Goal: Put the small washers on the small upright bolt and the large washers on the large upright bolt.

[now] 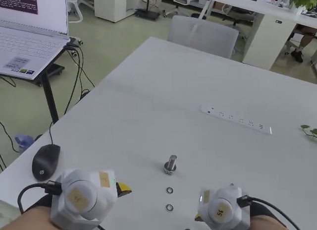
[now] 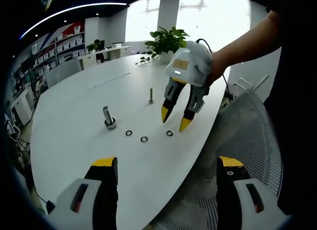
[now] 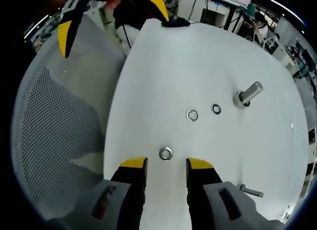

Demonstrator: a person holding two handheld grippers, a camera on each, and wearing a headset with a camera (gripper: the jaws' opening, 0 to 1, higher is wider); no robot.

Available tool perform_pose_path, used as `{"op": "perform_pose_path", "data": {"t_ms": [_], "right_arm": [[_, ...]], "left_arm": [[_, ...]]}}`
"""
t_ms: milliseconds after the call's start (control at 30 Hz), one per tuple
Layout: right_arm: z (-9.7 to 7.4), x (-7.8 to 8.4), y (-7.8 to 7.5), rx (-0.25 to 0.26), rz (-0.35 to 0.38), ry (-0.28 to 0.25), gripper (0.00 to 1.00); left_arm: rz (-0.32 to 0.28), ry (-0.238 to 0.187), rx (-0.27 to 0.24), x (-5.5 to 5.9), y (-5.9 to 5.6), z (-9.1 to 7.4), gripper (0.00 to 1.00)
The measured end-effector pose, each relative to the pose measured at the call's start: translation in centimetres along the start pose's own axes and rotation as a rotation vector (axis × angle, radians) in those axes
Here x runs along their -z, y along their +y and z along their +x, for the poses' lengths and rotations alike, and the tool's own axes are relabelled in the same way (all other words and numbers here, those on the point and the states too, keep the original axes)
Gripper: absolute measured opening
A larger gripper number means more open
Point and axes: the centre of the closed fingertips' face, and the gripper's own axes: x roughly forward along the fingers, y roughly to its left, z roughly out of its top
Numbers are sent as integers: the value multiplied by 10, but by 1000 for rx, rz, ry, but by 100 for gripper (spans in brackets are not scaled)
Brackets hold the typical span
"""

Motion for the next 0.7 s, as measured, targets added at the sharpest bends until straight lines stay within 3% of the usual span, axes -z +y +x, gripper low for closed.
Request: {"op": "perform_pose_path", "data": {"t_ms": [300, 700], "right_arm": [[13, 2, 3, -13, 11, 14, 29], [15, -4, 2, -18, 10, 38, 25]], "left_arm": [[8, 12, 9, 1, -2, 2, 80], [0, 8, 5, 2, 1, -2, 77]]}}
